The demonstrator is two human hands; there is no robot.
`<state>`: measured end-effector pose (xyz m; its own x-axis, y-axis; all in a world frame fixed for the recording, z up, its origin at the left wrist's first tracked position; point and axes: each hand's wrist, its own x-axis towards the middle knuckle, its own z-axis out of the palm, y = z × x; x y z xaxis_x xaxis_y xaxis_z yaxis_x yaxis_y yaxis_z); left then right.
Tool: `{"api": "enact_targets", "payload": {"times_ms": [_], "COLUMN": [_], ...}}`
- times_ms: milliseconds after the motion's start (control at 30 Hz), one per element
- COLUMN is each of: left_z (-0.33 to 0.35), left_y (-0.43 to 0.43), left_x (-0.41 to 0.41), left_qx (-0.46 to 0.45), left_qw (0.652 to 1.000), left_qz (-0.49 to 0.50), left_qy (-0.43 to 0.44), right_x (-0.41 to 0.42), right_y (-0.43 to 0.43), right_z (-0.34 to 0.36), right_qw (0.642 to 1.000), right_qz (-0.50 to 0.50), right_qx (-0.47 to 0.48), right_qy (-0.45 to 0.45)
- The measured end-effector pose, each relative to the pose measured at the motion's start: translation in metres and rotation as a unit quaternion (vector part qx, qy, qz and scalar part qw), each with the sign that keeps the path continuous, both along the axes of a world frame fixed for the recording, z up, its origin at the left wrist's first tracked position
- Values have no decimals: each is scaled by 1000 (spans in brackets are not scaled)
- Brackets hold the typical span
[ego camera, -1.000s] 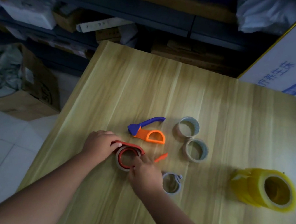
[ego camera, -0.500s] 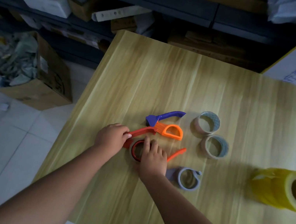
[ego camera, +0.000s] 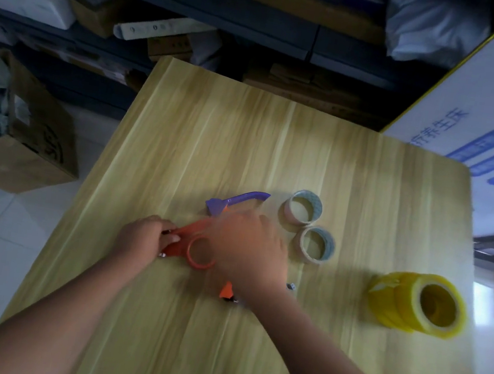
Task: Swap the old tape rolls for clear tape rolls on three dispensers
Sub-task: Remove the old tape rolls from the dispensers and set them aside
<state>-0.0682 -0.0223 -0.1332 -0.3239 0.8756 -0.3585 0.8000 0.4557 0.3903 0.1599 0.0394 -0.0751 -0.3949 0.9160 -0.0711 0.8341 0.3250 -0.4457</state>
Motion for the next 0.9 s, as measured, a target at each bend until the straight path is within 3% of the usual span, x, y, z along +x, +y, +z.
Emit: {"api": "enact_targets", "payload": {"times_ms": [100, 300, 633, 900], "left_z": [0, -4, 6, 14], "left_y": [-1, -7, -9, -12], "left_x": [2, 3, 9, 18], "left_qx": [20, 53, 85, 98], "left_qw": [999, 995, 990, 982], "left_qz": [19, -13, -32, -57], "left_qy": [27, 80, 109, 150], "right_x": [49, 137, 163, 169], "right_y": [47, 140, 171, 161], "right_z": [-1, -23, -68, -36], "right_qw": [995, 975, 954, 958], "right_qz": [-91, -215, -222, -203], "right_qx": [33, -14, -168, -187], "right_qy": [15, -55, -114, -71]}}
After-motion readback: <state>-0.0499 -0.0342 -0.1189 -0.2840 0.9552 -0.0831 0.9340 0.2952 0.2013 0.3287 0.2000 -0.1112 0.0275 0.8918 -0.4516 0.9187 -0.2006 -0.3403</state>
